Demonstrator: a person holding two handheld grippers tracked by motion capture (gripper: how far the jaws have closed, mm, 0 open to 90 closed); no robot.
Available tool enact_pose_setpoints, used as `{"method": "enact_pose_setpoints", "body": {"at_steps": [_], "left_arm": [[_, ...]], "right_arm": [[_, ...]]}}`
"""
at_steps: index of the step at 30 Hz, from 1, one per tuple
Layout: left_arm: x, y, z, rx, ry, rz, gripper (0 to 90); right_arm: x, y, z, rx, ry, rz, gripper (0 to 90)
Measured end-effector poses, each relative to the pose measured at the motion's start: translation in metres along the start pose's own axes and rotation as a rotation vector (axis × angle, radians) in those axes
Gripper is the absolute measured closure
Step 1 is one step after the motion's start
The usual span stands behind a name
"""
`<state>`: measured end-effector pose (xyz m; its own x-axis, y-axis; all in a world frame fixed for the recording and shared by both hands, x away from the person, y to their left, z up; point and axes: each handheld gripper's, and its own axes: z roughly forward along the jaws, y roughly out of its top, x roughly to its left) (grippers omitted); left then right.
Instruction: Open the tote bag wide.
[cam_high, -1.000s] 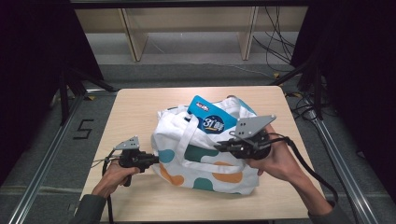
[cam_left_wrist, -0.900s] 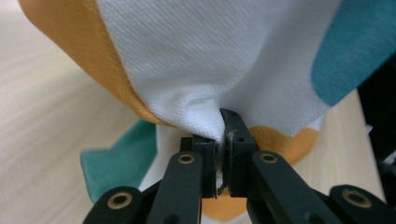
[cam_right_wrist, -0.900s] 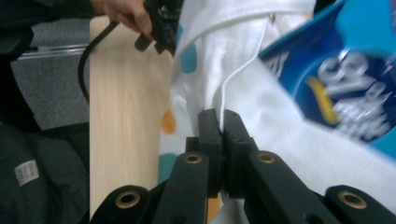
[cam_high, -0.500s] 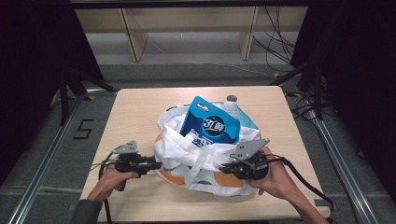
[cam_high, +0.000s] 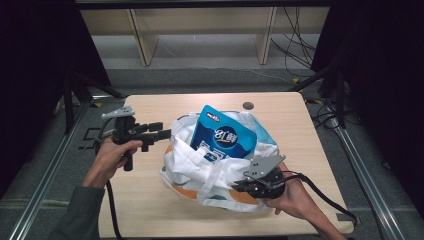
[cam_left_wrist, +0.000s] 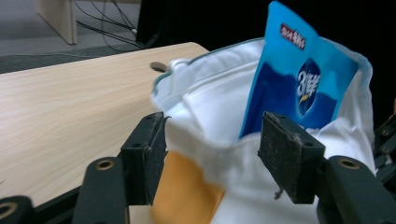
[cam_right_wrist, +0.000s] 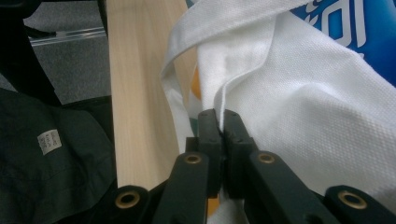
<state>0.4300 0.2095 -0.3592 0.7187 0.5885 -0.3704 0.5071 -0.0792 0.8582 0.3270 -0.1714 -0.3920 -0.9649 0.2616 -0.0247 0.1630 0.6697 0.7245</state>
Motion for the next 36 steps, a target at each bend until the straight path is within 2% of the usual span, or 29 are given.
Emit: {"method": "enact_pose_setpoints", "body": {"at_steps": [3, 4, 5, 7, 8, 9, 10, 11, 12, 13, 14, 17, 18, 20, 22, 23, 24, 25, 26, 27, 28, 29, 32, 34, 35, 36], "left_arm": [[0.001, 0.004, 0.016, 0.052, 0.034, -0.027, 35.5], [0.003, 0.003, 0.022, 0.072, 0.053, -0.047, 34.4], [0.007, 0.000, 0.027, 0.095, 0.060, -0.081, 33.3], [0.011, -0.007, 0.034, 0.130, 0.055, -0.109, 35.5], [0.012, -0.014, 0.037, 0.158, 0.043, -0.106, 41.0], [0.015, -0.018, 0.040, 0.166, 0.028, -0.080, 46.6], [0.021, -0.023, 0.040, 0.189, 0.036, -0.013, 52.2], [0.018, -0.032, 0.040, 0.221, 0.038, -0.038, 61.4], [0.013, -0.037, 0.040, 0.225, 0.050, -0.080, 70.0], [0.011, -0.042, 0.039, 0.223, 0.049, -0.064, 78.1], [0.009, -0.046, 0.037, 0.206, 0.044, -0.059, 82.6], [0.003, -0.050, 0.031, 0.188, 0.025, -0.021, 86.3], [0.000, -0.051, 0.029, 0.188, 0.018, -0.008, 86.4], [-0.004, -0.052, 0.026, 0.183, 0.016, 0.008, 86.4], [-0.008, -0.052, 0.023, 0.178, 0.014, 0.023, 86.3], [-0.009, -0.052, 0.022, 0.177, 0.014, 0.037, 86.4], [-0.010, -0.052, 0.021, 0.177, 0.008, 0.039, 86.4], [-0.013, -0.052, 0.020, 0.169, 0.017, 0.036, 86.4], [-0.013, -0.053, 0.019, 0.172, 0.006, 0.045, 86.4], [-0.014, -0.053, 0.019, 0.168, 0.007, 0.056, 86.4], [-0.015, -0.054, 0.018, 0.167, 0.011, 0.055, 86.4], [-0.016, -0.055, 0.018, 0.168, 0.009, 0.060, 86.3], [-0.018, -0.056, 0.017, 0.160, 0.010, 0.066, 86.3], [-0.019, -0.056, 0.016, 0.161, 0.011, 0.078, 86.2], [-0.019, -0.057, 0.016, 0.160, 0.007, 0.080, 86.2], [-0.019, -0.058, 0.015, 0.161, 0.007, 0.087, 86.2]], "right_arm": [[0.000, 0.000, 0.001, -0.002, 0.004, -0.030, 88.9], [0.002, 0.000, 0.001, -0.006, 0.010, -0.016, 88.9], [0.002, 0.000, 0.001, -0.007, 0.004, -0.029, 88.9], [0.003, -0.001, 0.001, -0.010, 0.003, -0.020, 88.9], [0.004, -0.001, 0.001, -0.008, 0.004, -0.022, 88.9], [0.004, -0.001, 0.001, -0.009, 0.004, -0.023, 88.9], [0.003, -0.001, 0.001, -0.007, 0.002, -0.026, 88.9], [0.002, -0.001, 0.001, -0.012, -0.011, -0.028, 88.8], [0.002, 0.000, -0.001, -0.018, -0.001, -0.010, 88.5], [0.001, 0.000, -0.002, -0.027, -0.011, -0.007, 88.2], [0.001, 0.001, -0.004, -0.030, -0.016, 0.002, 87.6], [-0.002, 0.007, -0.022, -0.114, -0.053, 0.042, 76.9], [-0.003, 0.009, -0.029, -0.132, -0.077, 0.042, 74.7], [-0.007, 0.018, -0.049, -0.203, -0.161, 0.047, 68.9], [-0.012, 0.027, -0.069, -0.249, -0.261, 0.065, 65.1], [-0.016, 0.032, -0.081, -0.253, -0.292, 0.094, 61.9], [-0.020, 0.036, -0.086, -0.264, -0.349, 0.103, 58.6], [-0.023, 0.039, -0.089, -0.253, -0.393, 0.117, 55.3], [-0.030, 0.043, -0.092, -0.223, -0.438, 0.121, 51.4], [-0.036, 0.046, -0.093, -0.212, -0.456, 0.166, 48.4], [-0.045, 0.047, -0.092, -0.211, -0.465, 0.174, 46.9], [-0.053, 0.049, -0.091, -0.185, -0.432, 0.204, 45.6], [-0.070, 0.055, -0.084, -0.171, -0.423, 0.273, 44.2], [-0.084, 0.059, -0.078, -0.176, -0.388, 0.347, 45.1], [-0.090, 0.059, -0.074, -0.164, -0.390, 0.354, 45.3], [-0.093, 0.060, -0.073, -0.144, -0.366, 0.371, 46.7]]}}
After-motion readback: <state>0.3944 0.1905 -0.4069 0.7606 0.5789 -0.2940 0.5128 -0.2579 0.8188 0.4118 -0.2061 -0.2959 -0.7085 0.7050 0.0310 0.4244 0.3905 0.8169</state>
